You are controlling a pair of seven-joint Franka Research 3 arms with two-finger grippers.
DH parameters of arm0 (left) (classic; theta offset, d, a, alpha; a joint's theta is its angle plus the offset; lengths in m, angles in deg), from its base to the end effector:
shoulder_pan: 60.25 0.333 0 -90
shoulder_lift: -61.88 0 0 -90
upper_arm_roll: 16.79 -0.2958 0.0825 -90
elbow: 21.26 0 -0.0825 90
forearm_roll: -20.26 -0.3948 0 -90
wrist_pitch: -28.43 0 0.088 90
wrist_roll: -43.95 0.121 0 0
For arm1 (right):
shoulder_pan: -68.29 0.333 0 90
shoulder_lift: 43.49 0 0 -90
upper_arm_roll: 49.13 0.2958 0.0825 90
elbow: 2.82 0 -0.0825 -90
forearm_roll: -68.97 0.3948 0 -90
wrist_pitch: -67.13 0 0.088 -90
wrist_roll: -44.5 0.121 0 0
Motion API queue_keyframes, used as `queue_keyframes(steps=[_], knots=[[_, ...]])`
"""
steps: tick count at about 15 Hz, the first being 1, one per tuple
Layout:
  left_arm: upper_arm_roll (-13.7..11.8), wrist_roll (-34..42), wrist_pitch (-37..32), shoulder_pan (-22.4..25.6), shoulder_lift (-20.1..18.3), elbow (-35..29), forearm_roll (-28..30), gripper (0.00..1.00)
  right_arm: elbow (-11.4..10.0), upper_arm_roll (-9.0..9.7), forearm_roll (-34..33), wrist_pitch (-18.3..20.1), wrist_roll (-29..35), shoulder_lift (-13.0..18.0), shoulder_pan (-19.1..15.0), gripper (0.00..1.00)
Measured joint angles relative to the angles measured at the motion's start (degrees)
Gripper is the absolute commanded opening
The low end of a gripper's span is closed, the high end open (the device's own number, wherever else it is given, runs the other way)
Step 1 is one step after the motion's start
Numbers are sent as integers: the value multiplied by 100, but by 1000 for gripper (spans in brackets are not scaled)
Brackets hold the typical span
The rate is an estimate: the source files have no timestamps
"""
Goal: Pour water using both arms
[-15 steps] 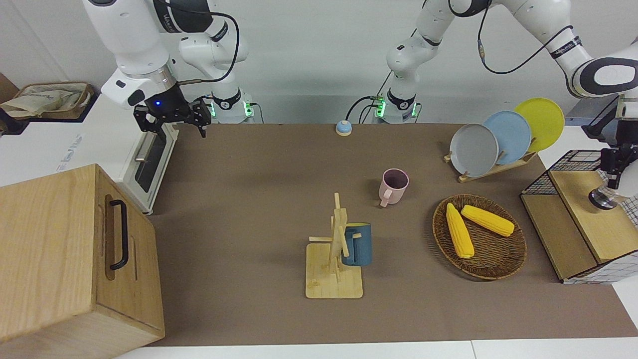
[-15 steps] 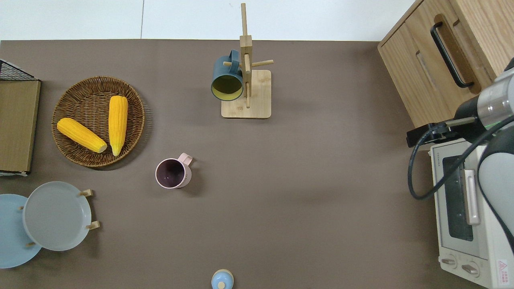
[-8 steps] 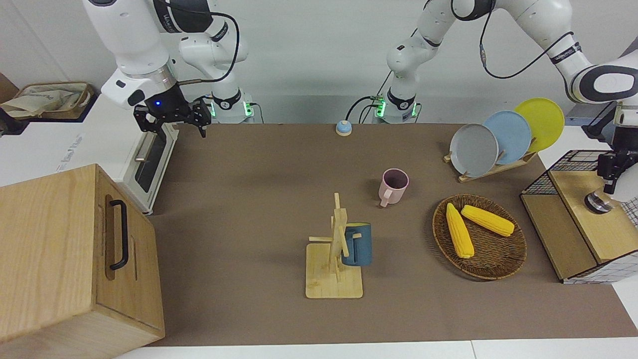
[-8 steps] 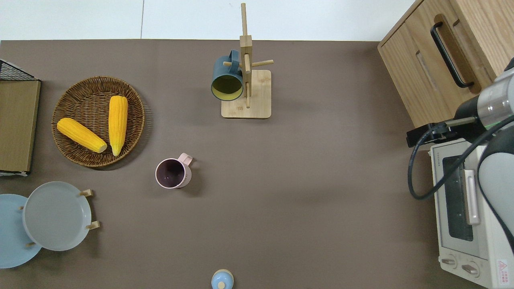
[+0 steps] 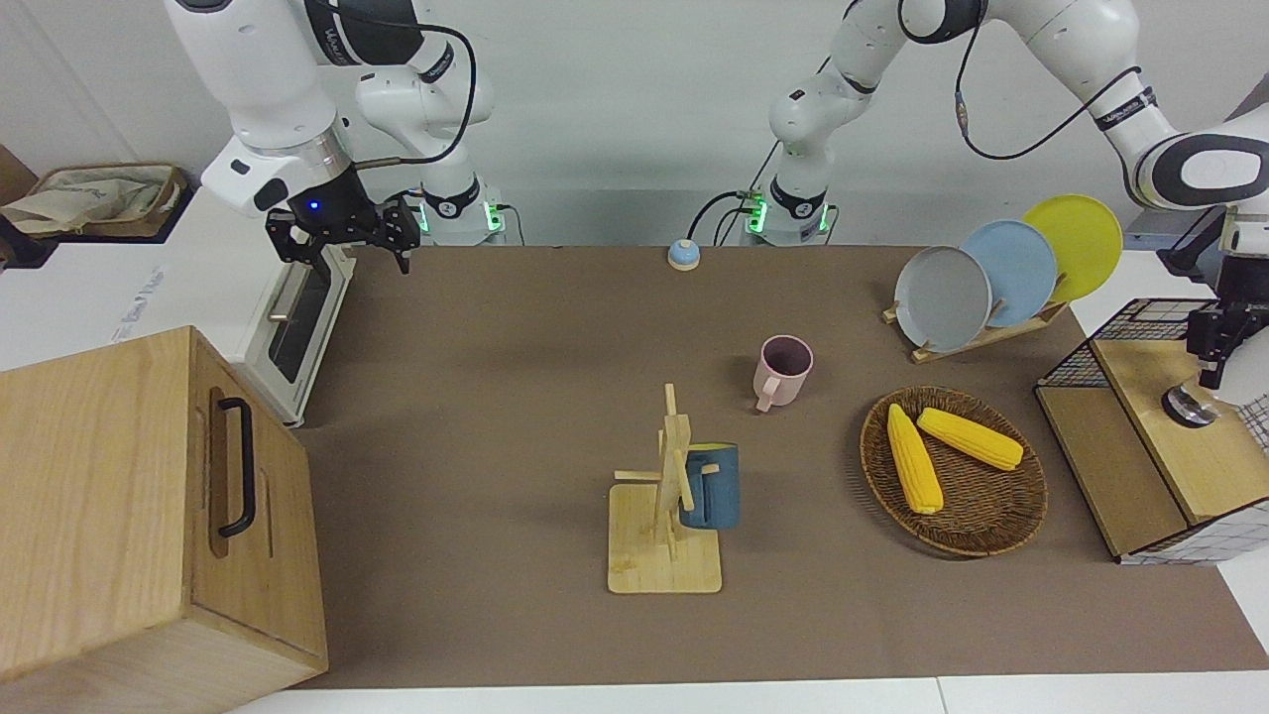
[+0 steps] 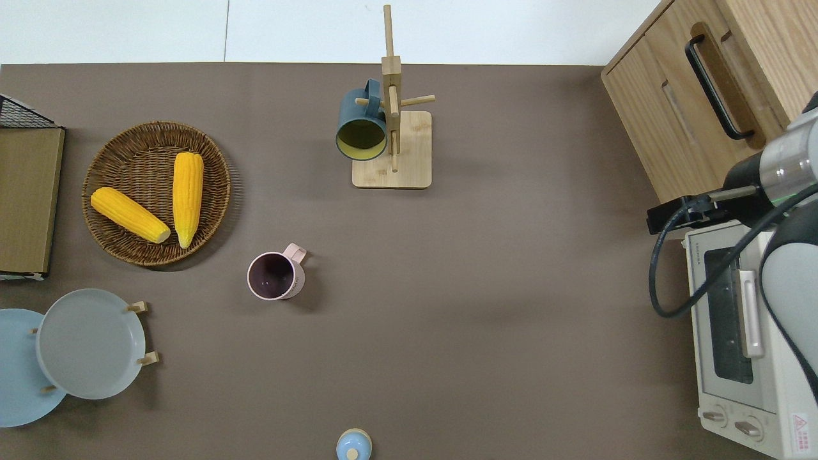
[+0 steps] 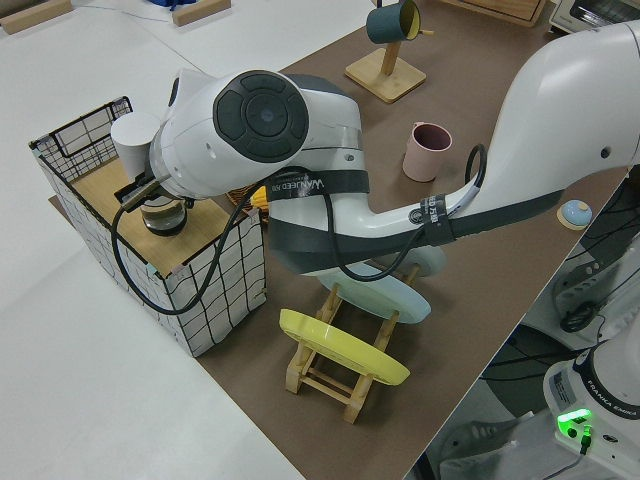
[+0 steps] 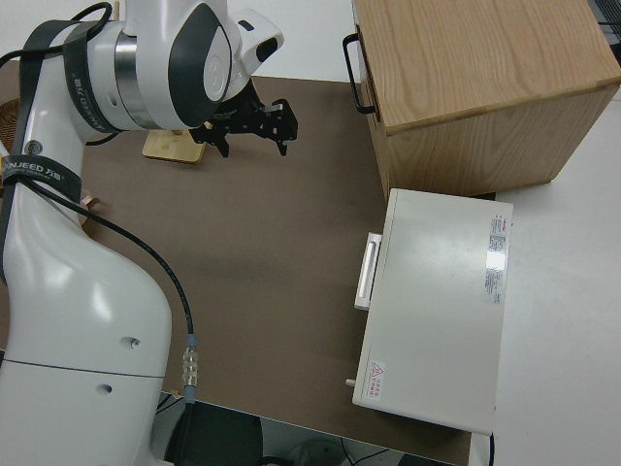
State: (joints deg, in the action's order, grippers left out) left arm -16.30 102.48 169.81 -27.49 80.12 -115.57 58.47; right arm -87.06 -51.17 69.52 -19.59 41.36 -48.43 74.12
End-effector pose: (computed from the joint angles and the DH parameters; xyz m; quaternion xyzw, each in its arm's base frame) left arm 0.5965 0.3724 0.4507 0.9357 -0.0156 0.3521 0.0171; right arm 0.5825 0.0406 0.5841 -0.9979 -0.0606 0.0215 0.0031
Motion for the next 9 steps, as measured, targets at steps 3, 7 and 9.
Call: queue_keyframes(steps=[3,7,9], knots=[[-1,16,4,0,3,34,4,998,0,0,0,0,0,0,0,990],[-2,15,4,2,3,97,11,998,0,0,0,0,0,0,0,990],[-2,-6,-1,3,3,132,10,998,0,0,0,0,0,0,0,990]])
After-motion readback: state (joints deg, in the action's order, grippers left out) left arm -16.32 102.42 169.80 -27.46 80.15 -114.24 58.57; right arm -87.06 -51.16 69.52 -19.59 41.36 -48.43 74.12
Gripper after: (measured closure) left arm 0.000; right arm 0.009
